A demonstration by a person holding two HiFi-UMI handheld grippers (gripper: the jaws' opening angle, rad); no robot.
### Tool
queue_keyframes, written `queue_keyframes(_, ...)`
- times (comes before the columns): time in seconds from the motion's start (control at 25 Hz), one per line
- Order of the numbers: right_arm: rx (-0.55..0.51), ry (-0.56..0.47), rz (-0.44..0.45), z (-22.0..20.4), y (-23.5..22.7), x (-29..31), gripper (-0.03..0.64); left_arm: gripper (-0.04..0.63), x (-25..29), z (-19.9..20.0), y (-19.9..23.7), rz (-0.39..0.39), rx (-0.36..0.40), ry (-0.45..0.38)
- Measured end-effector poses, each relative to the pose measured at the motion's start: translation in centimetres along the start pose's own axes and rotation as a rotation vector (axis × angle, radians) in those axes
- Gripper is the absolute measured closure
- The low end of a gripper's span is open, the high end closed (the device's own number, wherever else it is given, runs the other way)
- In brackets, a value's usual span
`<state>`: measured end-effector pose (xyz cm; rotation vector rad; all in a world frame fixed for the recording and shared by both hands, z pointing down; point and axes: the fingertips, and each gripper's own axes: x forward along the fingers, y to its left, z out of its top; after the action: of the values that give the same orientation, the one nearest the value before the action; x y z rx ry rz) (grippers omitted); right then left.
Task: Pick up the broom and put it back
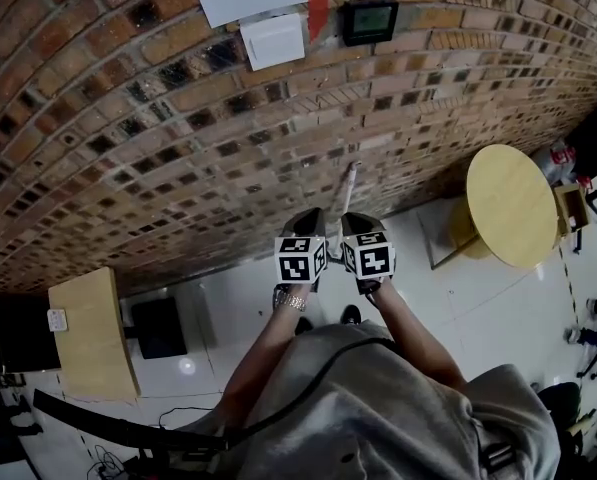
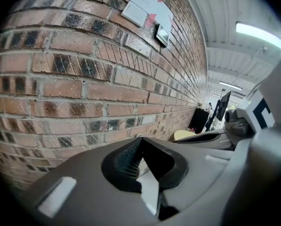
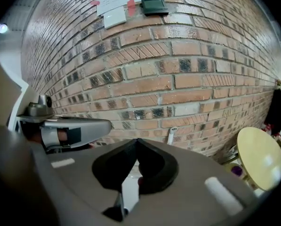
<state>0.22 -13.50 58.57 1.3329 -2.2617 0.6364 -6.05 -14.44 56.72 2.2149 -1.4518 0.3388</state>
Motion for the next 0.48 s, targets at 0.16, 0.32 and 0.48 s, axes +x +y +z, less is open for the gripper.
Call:
queue_keyframes(0.16, 0.008, -0.010, 0.012, -0.1, 0.8, -0.6, 0.617, 0.590, -0.5, -0.2, -0.2, -0.010, 0.001, -0.002)
queue_keyframes(0.32, 0.029, -0.040, 0.019, 0.0, 1.0, -1.4, 0.617, 0.591, -0.9, -0.4, -0.7, -0.023, -0.003, -0.008)
queue_keyframes(0.48, 0.035, -0.047, 0.030, -0.1, 1.5, -1.7, 0.617, 0.590, -1.3, -0.7, -0.8, -0.027, 0.002, -0.002)
